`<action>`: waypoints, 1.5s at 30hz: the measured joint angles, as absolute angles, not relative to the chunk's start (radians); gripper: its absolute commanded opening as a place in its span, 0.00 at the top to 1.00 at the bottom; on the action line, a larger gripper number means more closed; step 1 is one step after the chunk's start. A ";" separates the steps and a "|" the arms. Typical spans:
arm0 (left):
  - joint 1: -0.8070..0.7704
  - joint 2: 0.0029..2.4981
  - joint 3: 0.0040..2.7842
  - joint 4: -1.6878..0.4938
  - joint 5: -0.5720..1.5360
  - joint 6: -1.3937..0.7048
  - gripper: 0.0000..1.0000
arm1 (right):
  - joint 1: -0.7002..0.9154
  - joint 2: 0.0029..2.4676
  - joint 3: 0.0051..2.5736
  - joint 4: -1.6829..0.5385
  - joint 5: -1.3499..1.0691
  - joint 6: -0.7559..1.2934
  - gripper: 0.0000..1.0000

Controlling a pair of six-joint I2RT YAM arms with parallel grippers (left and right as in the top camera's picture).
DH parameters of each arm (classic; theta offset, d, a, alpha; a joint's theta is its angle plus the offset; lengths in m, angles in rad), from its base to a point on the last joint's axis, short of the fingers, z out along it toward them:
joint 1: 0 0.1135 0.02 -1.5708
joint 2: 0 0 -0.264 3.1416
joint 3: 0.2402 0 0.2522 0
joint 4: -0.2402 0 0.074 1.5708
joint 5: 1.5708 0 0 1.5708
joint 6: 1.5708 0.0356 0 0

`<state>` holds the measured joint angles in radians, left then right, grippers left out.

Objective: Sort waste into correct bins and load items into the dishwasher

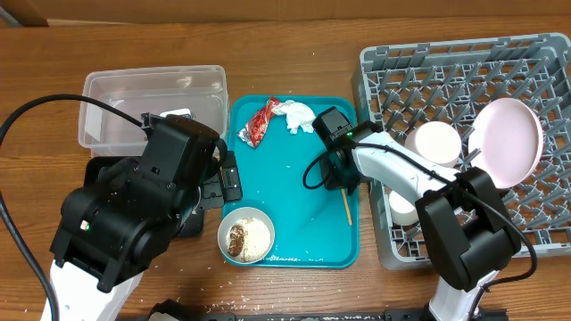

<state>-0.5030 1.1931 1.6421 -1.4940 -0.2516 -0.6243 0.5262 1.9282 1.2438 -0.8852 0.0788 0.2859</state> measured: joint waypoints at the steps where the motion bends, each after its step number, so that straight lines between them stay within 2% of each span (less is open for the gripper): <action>1: -0.503 1.193 1.642 -1.494 -0.252 -0.624 0.00 | 0.526 1.921 1.251 -0.901 0.078 0.286 0.96; 7: -0.503 1.193 1.642 -1.494 -0.252 -0.625 0.00 | 0.507 1.659 1.365 -0.874 0.163 0.287 0.96; 10: -0.503 1.193 1.642 -1.494 -0.252 -0.624 0.00 | 0.429 1.524 1.397 -0.809 0.284 0.250 0.96; 15: -0.503 1.193 1.642 -1.494 -0.252 -0.625 0.00 | 0.293 1.592 1.386 -0.733 0.340 0.097 0.96; 18: -0.503 1.193 1.642 -1.494 -0.252 -0.624 0.00 | 0.270 1.677 1.368 -0.734 0.339 0.050 0.96; 20: -0.503 1.193 1.642 -1.494 -0.252 -0.624 0.00 | 0.269 1.712 1.361 -0.736 0.337 0.036 0.79; 21: -0.503 1.193 1.642 -1.494 -0.252 -0.625 0.00 | 0.269 1.720 1.360 -0.736 0.332 0.033 0.75; 24: -0.503 1.193 1.642 -1.493 -0.252 -0.625 0.00 | 0.271 1.722 1.359 -0.753 0.324 0.018 0.70; 27: -0.503 1.193 1.642 -1.494 -0.252 -0.625 0.00 | 0.273 1.706 1.360 -0.788 0.321 0.022 0.55; 33: -0.503 1.193 1.642 -1.493 -0.252 -0.625 0.00 | 0.281 1.515 1.416 -0.938 0.239 0.070 0.44; 34: -0.503 1.193 1.642 -1.494 -0.252 -0.624 0.00 | 0.286 1.466 1.422 -0.958 0.200 0.076 0.33; 35: -0.503 1.193 1.642 -1.494 -0.252 -0.625 0.00 | 0.299 1.385 1.430 -0.978 0.140 0.085 0.00; 42: -0.503 1.193 1.642 -1.494 -0.252 -0.624 0.00 | 0.355 1.061 1.442 -1.022 -0.226 0.102 0.00; 45: -0.503 1.193 1.642 -1.494 -0.252 -0.624 0.00 | 0.355 0.988 1.447 -1.102 -0.283 0.101 0.00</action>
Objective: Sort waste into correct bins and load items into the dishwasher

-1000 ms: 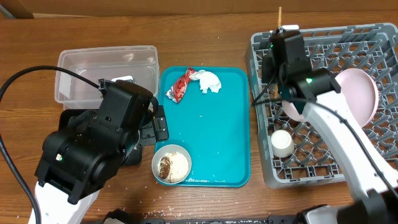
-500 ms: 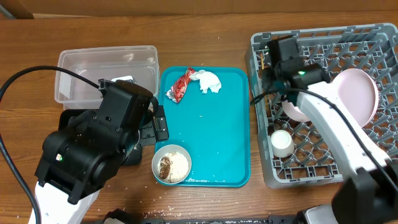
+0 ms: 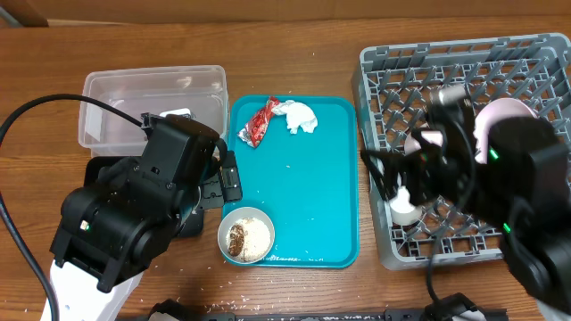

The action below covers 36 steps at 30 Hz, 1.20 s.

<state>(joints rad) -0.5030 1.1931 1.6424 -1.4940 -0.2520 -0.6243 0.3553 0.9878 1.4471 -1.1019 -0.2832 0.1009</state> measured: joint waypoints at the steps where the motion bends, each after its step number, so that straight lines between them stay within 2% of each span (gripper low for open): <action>1: -0.503 1.193 1.642 -1.494 -0.252 -0.624 0.00 | 0.355 0.958 1.447 -1.145 -0.268 0.101 0.00; 8: -0.503 1.193 1.642 -1.494 -0.252 -0.624 0.00 | 0.355 0.820 1.447 -1.236 -0.014 0.090 0.00; 13: -0.503 1.193 1.642 -1.494 -0.255 -0.624 0.00 | 0.275 0.696 1.363 -1.105 0.053 0.033 0.00; 18: -0.503 1.193 1.643 -1.494 -0.256 -0.624 0.00 | 0.138 0.531 1.037 -0.888 0.059 0.015 0.00; 29: -0.503 1.193 1.644 -1.494 -0.259 -0.624 0.00 | 0.066 0.077 0.403 -0.512 0.060 0.006 0.00; 32: -0.503 1.193 1.644 -1.494 -0.258 -0.624 0.00 | 0.065 0.022 0.277 -0.427 0.060 0.007 0.00; 36: -0.503 1.193 1.644 -1.494 -0.258 -0.624 0.00 | 0.065 0.015 0.116 -0.181 0.059 0.006 0.00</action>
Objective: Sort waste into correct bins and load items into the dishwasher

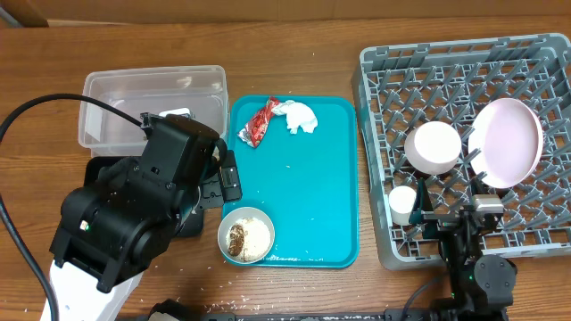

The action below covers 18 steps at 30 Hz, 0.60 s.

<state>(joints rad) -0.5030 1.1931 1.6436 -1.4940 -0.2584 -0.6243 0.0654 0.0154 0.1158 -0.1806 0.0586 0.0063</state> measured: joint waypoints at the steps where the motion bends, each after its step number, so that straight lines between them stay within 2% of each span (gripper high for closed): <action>1: -0.503 1.193 1.644 -1.494 -0.258 -0.624 0.00 | 0.065 0.015 0.078 -0.112 0.058 0.007 0.00; 6: -0.503 1.193 1.644 -1.494 -0.258 -0.622 0.00 | 0.065 0.014 0.019 -0.029 0.057 0.006 0.00; 18: -0.503 1.193 1.644 -1.494 -0.258 -0.622 0.00 | 0.065 0.013 0.018 -0.081 0.056 0.006 0.00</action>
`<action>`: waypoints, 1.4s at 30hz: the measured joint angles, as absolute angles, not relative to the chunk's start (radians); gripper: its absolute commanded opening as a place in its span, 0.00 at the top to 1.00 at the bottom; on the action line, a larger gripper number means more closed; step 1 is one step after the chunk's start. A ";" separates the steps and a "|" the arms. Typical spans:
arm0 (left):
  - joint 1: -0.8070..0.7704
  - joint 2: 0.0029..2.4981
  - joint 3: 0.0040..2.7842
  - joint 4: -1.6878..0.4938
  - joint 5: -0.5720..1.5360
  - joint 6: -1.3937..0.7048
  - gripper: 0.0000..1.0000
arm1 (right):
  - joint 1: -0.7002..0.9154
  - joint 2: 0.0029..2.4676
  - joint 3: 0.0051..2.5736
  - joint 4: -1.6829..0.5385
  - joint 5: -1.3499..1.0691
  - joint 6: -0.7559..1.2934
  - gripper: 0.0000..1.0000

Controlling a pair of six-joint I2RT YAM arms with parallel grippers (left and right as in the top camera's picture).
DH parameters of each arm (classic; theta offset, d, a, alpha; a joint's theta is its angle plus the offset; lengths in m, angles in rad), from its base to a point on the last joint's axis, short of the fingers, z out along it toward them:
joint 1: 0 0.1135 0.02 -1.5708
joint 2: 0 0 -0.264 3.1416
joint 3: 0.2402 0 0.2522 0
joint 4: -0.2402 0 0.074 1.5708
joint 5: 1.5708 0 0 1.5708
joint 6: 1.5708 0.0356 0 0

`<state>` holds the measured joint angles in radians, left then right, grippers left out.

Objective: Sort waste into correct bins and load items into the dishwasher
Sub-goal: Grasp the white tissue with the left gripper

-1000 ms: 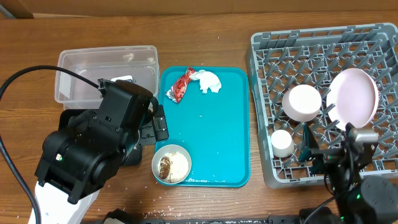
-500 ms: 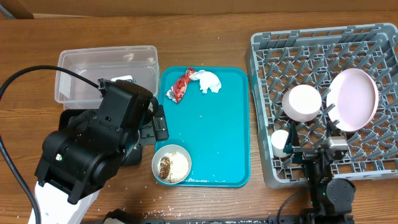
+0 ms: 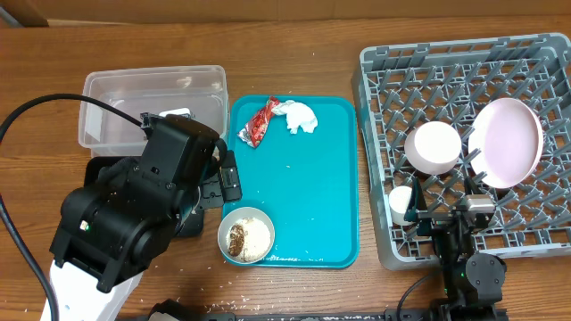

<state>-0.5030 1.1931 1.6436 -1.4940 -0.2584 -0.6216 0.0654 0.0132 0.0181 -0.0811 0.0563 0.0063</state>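
A teal tray (image 3: pixel 308 192) lies mid-table. On it are a red wrapper (image 3: pixel 259 122), a crumpled white napkin (image 3: pixel 301 117) and a white bowl with brown food residue (image 3: pixel 246 235). The grey dish rack (image 3: pixel 384 107) at the right holds a pink plate (image 3: pixel 507 143), a white bowl (image 3: pixel 434 147) and a small white cup (image 3: pixel 401 205). My left gripper (image 3: pixel 230 178) hangs at the tray's left edge, its jaws not readable. My right gripper (image 3: pixel 426 219) sits low at the rack's front edge next to the small cup; its jaws are hidden.
A clear plastic bin (image 3: pixel 152 98) stands at the back left, partly behind the bulky left arm (image 3: pixel 134 218). The right arm (image 3: pixel 468 267) is folded at the front edge of the table, below the rack.
The right arm has shifted very slightly at the rack's front edge. Everything else stays where it was.
At first my right gripper was down on the tray beside a wooden stick near its right edge. Then the stick was gone from the tray and the right arm was over the rack. Later the arm stood folded at the rack's front, as now. The left arm never moved.
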 measured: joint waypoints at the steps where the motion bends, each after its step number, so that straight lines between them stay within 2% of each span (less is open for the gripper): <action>1: -0.503 1.193 1.644 -1.494 -0.258 -0.622 0.00 | 0.065 0.013 0.018 -0.081 0.057 0.006 0.00; 8: -0.503 1.193 1.644 -1.493 -0.258 -0.622 0.00 | 0.065 0.013 0.018 -0.081 0.057 0.006 0.00; 12: -0.502 1.193 1.643 -1.484 -0.166 -0.644 0.00 | 0.065 0.013 0.018 -0.081 0.057 0.006 0.00; 17: -0.513 1.237 1.645 -1.260 -0.063 -0.646 0.02 | 0.065 0.013 0.019 -0.081 0.056 0.006 0.00; 23: -0.588 1.578 1.653 -1.139 -0.072 -0.545 0.05 | 0.065 0.013 0.018 -0.081 0.056 0.006 0.00; 30: -0.577 1.949 1.648 -0.793 -0.121 -0.482 0.14 | 0.065 0.013 0.019 -0.083 0.056 0.006 0.00; 35: -0.554 2.141 1.646 -0.635 -0.135 -0.472 0.16 | 0.065 0.013 0.018 -0.083 0.056 0.006 0.00; 36: -0.547 2.167 1.646 -0.621 -0.136 -0.472 0.18 | 0.065 0.013 0.018 -0.082 0.057 0.006 0.00; 37: -0.540 2.188 1.645 -0.606 -0.136 -0.472 0.32 | 0.065 0.013 0.018 -0.082 0.056 0.006 0.00; 38: -0.536 2.199 1.645 -0.596 -0.136 -0.472 0.37 | 0.065 0.013 0.018 -0.082 0.056 0.007 0.00; 39: -0.534 2.207 1.645 -0.591 -0.136 -0.473 0.56 | 0.065 0.013 0.018 -0.083 0.056 0.006 0.00; 42: -0.530 2.215 1.645 -0.585 -0.133 -0.482 0.93 | 0.065 0.013 0.018 -0.082 0.056 0.006 0.00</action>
<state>-0.5297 2.2147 1.6451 -0.5850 -0.1333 -0.4824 0.0654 0.0128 0.0181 -0.0822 0.0563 0.0063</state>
